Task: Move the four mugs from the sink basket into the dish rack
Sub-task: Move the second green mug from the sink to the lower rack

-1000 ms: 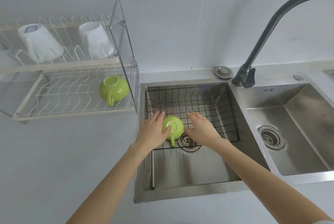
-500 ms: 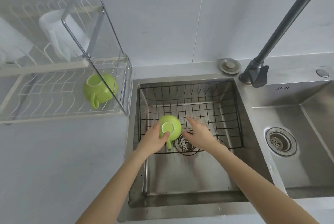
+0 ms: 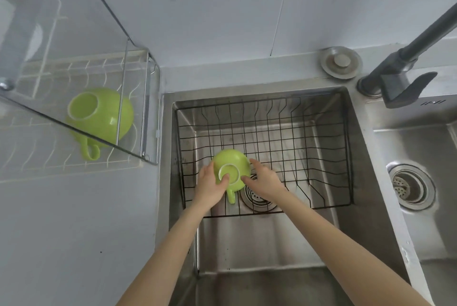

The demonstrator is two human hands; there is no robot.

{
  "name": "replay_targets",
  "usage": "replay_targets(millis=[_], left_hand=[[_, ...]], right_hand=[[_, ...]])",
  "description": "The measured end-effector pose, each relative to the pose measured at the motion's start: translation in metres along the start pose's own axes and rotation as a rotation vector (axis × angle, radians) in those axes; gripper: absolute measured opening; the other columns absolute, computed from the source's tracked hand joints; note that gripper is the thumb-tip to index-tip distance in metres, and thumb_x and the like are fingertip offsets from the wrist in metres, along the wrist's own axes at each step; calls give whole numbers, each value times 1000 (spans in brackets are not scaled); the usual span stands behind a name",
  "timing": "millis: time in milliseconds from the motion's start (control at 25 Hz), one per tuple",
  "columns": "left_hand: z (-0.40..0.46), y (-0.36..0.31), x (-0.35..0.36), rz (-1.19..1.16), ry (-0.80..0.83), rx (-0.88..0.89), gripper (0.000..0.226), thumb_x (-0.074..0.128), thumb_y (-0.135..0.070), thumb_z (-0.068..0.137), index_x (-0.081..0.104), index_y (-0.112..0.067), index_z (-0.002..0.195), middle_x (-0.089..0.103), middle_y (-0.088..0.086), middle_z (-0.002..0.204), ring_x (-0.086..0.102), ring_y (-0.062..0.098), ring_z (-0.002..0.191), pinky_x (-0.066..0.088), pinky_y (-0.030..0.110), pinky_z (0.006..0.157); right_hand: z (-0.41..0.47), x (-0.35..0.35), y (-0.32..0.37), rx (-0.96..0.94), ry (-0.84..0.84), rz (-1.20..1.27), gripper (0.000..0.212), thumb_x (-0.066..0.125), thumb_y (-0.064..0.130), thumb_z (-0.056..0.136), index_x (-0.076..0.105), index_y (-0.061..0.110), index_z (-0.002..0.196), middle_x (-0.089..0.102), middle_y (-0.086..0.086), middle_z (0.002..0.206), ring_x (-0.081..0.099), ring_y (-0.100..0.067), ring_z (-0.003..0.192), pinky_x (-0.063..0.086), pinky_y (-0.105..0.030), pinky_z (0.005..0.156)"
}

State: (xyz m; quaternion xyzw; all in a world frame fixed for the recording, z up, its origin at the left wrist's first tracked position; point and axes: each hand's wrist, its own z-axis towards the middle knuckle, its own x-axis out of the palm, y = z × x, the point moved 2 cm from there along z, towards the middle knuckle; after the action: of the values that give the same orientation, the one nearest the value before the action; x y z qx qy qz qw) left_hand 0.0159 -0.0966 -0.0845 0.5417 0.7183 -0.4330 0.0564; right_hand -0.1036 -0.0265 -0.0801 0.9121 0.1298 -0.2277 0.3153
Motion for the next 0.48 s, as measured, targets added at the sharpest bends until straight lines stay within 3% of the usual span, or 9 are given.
replay_targets(millis=[200,320,480], left_hand=[[13,3,4,-18,-14,-39,62,49,-21,89,20,-5,141,27,16,148,30,30,135,27,39,113],[19,6,6,-36,-21,-31,58,52,-21,86,27,-5,136,35,19,143,35,32,130,32,46,110],[21,4,8,-37,-26,-35,58,54,-21,86,29,-5,135,38,20,139,37,33,127,34,44,107]], right_hand=[[16,11,0,33,-24,77,65,54,30,89,24,12,143,50,-19,134,50,-34,121,41,-37,99],[17,13,-1,37,-58,112,64,55,30,87,27,14,142,55,-18,129,51,-34,119,43,-37,96],[16,14,-3,42,-84,155,63,57,32,86,30,16,141,58,-16,126,51,-31,118,43,-35,95]])
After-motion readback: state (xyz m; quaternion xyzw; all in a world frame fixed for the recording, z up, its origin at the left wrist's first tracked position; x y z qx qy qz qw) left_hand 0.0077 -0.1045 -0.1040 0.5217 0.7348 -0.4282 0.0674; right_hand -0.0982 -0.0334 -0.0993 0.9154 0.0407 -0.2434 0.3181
